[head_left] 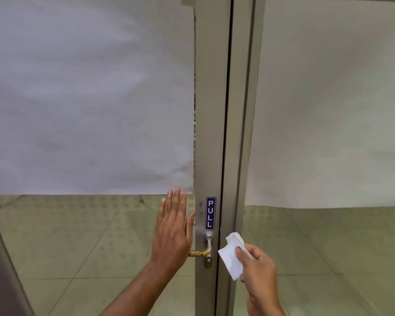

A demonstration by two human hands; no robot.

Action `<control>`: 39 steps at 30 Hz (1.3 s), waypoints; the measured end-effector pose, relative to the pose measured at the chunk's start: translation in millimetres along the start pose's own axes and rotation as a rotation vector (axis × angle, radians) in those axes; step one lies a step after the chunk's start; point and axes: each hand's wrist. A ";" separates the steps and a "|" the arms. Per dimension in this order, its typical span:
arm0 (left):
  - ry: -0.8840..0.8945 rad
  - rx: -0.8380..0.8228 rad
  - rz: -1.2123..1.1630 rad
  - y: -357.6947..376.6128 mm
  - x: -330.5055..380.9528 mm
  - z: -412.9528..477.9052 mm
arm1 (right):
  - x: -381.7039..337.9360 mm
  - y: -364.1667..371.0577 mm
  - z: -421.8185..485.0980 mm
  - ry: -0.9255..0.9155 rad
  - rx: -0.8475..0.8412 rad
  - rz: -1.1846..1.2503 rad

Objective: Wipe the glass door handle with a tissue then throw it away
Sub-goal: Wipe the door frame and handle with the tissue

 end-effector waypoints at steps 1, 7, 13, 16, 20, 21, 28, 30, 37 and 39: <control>0.005 -0.003 0.005 4.9 -3.7 4.5 | 1.5 5.9 5.2 -0.014 0.015 0.000; -0.006 0.002 0.028 26.0 -22.0 26.6 | 1.7 48.1 26.1 -0.078 0.111 0.253; -0.003 0.017 0.002 38.0 -32.2 42.3 | 3.1 86.0 40.1 -0.167 0.173 0.411; -0.006 0.021 -0.020 45.2 -36.3 43.8 | 7.3 94.9 49.3 -0.224 0.212 0.434; 0.006 0.017 -0.040 64.8 -48.0 46.0 | 17.3 103.1 70.2 -0.322 0.249 0.419; 0.007 0.019 -0.047 66.5 -49.0 46.5 | 16.5 103.6 72.2 -0.340 0.251 0.415; 0.036 0.027 -0.046 82.6 -60.5 57.9 | 22.9 98.7 93.5 -0.313 0.233 0.528; 0.045 0.030 -0.030 86.1 -63.0 61.3 | 26.4 100.9 94.7 -0.419 0.220 0.465; 0.072 0.054 0.004 94.4 -68.6 64.3 | 56.1 122.6 115.8 -0.845 0.042 -0.019; 0.085 0.065 0.010 95.9 -70.8 65.0 | 68.7 125.0 129.6 -1.059 -0.075 -0.297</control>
Point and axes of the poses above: each hand's wrist, its own z-axis towards the middle knuckle, its own y-axis out of the palm, x = y × z, and after that the axes turned 4 degrees about -y, right-handed
